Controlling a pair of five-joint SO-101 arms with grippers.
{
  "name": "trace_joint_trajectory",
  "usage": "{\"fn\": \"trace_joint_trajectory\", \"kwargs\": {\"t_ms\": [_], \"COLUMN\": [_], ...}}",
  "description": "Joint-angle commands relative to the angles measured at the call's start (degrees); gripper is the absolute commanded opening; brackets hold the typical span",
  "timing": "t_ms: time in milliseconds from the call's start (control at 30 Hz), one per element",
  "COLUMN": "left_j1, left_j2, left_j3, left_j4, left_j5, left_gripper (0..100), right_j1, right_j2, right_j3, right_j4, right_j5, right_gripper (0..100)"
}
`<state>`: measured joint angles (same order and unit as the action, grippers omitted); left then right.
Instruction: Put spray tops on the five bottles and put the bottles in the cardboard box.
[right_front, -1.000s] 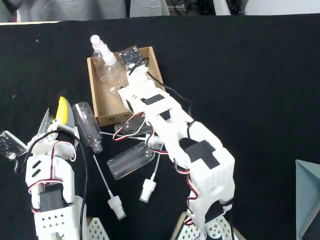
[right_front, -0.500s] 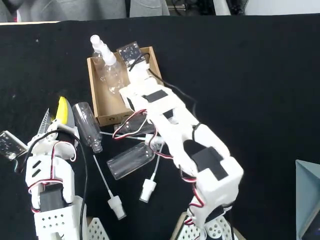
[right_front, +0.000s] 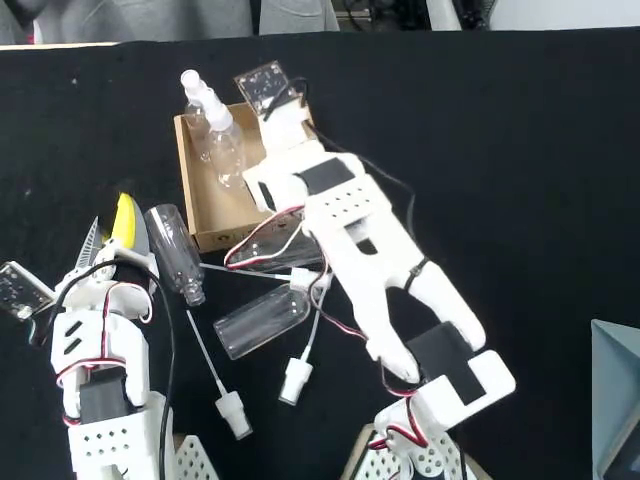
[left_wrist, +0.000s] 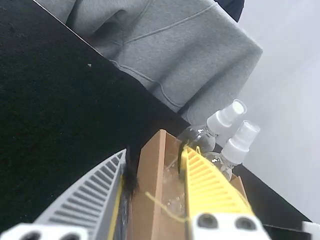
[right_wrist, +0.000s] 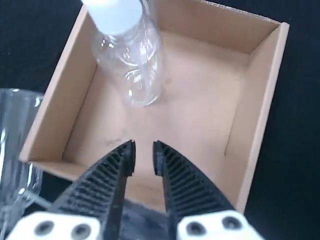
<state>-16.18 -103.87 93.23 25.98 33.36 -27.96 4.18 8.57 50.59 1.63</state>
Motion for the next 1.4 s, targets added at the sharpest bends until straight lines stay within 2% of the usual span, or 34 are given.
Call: {"fn": "trace_joint_trajectory", "kwargs": {"t_ms": [0, 433, 733, 967, 1167, 1367], "left_j1": [-0.66, -0.66, -0.66, -0.66, -0.66, -0.66], "left_j2": [-0.53, -0.53, -0.53, -0.53, -0.53, -0.53], "left_j3": [-2.68, -2.68, -2.68, -2.15, -1.89, -1.89], "left_j4": [-1.05, -1.05, -1.05, -1.41, -1.49, -1.49], "left_j5": [0.35, 0.35, 0.35, 0.35, 0.26, 0.26], "left_gripper": [16, 16, 16, 16, 16, 16], "right_j1": [0.79, 0.79, -3.34, -7.38, -7.82, -11.87], "right_j2": [-4.88, -4.97, -4.97, -4.88, -4.88, -4.88], "right_j3": [-6.81, -19.30, -19.74, -19.65, -17.10, -12.09], "right_j4": [7.30, 32.35, 40.70, 45.71, 45.27, 42.20], "right_j5": [-0.70, -0.18, -0.44, -0.62, -2.29, -1.14], "right_gripper": [1.0, 1.0, 1.0, 1.1, 1.1, 1.1]}}
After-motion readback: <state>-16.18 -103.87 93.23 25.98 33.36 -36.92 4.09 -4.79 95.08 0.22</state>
